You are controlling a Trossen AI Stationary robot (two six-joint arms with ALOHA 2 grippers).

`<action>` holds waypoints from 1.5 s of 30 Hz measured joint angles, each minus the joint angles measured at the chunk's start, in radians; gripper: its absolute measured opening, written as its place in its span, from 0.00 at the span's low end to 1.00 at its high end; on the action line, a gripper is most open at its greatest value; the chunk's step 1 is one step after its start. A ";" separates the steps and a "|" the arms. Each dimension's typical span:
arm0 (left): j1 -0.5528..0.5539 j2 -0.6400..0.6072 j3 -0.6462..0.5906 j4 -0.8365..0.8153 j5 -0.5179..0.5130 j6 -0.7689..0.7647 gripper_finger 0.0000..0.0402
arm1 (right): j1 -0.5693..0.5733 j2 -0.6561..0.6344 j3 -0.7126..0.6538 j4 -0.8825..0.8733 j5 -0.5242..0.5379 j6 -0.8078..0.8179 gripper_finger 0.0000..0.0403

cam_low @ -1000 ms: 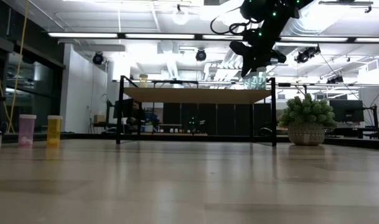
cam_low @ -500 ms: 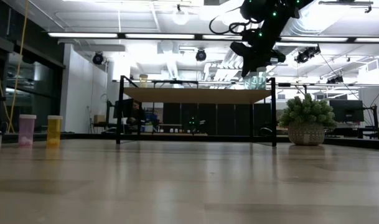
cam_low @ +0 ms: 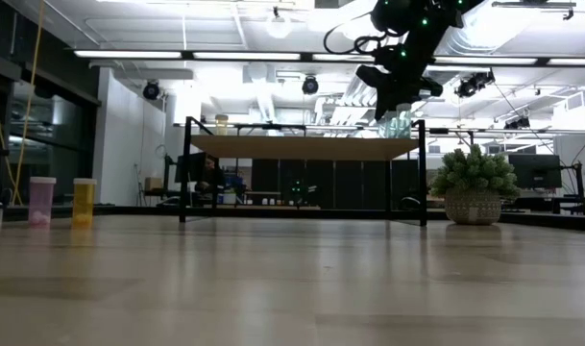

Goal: Pick and place medicine bottles onto shelf by color
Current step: Put the blue pill bottle aligned with the other blue pill bottles on the shelf, then put the top orange pill bottle on the shelf

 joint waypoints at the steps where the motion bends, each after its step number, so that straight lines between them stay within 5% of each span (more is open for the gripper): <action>1: 0.000 0.000 0.000 0.000 0.000 0.000 0.00 | 0.000 0.000 0.000 -0.001 0.000 0.004 0.25; 13: 0.000 0.000 0.000 0.000 0.000 -0.001 0.00 | 0.000 -0.002 0.002 -0.026 -0.004 0.008 0.26; 26: 0.000 0.000 0.000 0.000 0.000 0.000 0.00 | 0.000 0.001 0.000 -0.047 -0.009 0.043 0.50; 38: 0.000 0.000 0.000 0.000 0.000 0.000 0.00 | 0.000 -0.009 0.082 -0.042 -0.033 0.016 0.51; 45: 0.000 0.000 0.000 0.000 0.000 -0.002 0.00 | 0.002 -0.009 0.146 -0.053 -0.157 -0.008 0.51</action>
